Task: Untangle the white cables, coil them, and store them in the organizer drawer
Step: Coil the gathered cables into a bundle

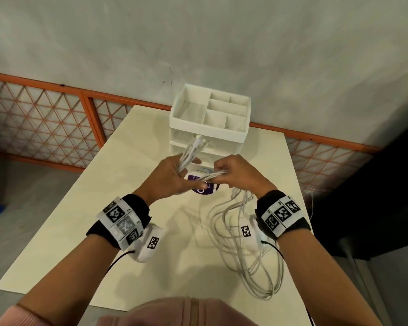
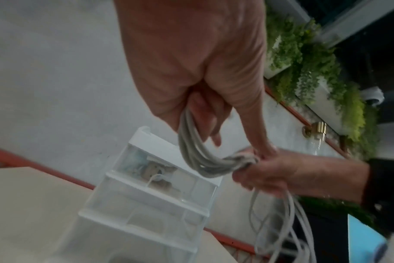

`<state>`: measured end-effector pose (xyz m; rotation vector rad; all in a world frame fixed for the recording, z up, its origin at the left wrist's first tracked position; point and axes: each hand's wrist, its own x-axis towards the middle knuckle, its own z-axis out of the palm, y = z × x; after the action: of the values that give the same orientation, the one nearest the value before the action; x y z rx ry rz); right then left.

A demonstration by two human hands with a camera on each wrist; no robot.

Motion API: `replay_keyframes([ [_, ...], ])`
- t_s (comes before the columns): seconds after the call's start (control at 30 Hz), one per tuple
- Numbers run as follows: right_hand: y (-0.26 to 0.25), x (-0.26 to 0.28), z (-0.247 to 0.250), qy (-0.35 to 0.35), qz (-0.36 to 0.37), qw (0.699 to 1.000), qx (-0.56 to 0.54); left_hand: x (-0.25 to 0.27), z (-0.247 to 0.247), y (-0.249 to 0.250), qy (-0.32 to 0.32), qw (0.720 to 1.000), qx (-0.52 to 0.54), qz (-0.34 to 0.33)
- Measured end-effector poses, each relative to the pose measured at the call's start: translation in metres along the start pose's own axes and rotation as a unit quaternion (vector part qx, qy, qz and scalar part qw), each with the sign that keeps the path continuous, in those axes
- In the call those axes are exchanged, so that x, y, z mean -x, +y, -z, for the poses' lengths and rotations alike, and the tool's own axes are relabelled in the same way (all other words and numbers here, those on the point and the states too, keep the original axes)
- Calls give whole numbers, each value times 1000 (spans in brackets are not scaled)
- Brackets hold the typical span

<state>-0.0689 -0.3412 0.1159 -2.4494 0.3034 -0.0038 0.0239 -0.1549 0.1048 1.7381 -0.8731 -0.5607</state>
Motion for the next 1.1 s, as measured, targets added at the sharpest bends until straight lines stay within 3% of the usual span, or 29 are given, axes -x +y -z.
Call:
replay_keyframes([
  [0.13,-8,-5,-1,-2,9,999,-39,-6,-9,0,-53,995,-78,23],
  [0.27,11,-4,5,-40,-34,991,-123,-14,-1,-7,12,997,-82,-10],
  [0.5,44,6,-7,2,-65,969,-240,-22,0,0,106,992,-51,-55],
  [0.67,49,13,-11,8,-56,935,-350,-28,-2,-1,122,989,-52,-61],
  [0.8,57,11,-20,29,-108,866,-487,-33,0,-1,148,985,-59,-68],
  [0.93,63,13,-29,13,-121,838,-532,-35,4,2,164,982,-71,-68],
  [1.0,66,12,-33,-8,-121,847,-518,-34,3,2,163,981,-71,-74],
  [1.1,65,11,-33,-71,-134,899,-410,-34,3,1,182,978,-69,-77],
])
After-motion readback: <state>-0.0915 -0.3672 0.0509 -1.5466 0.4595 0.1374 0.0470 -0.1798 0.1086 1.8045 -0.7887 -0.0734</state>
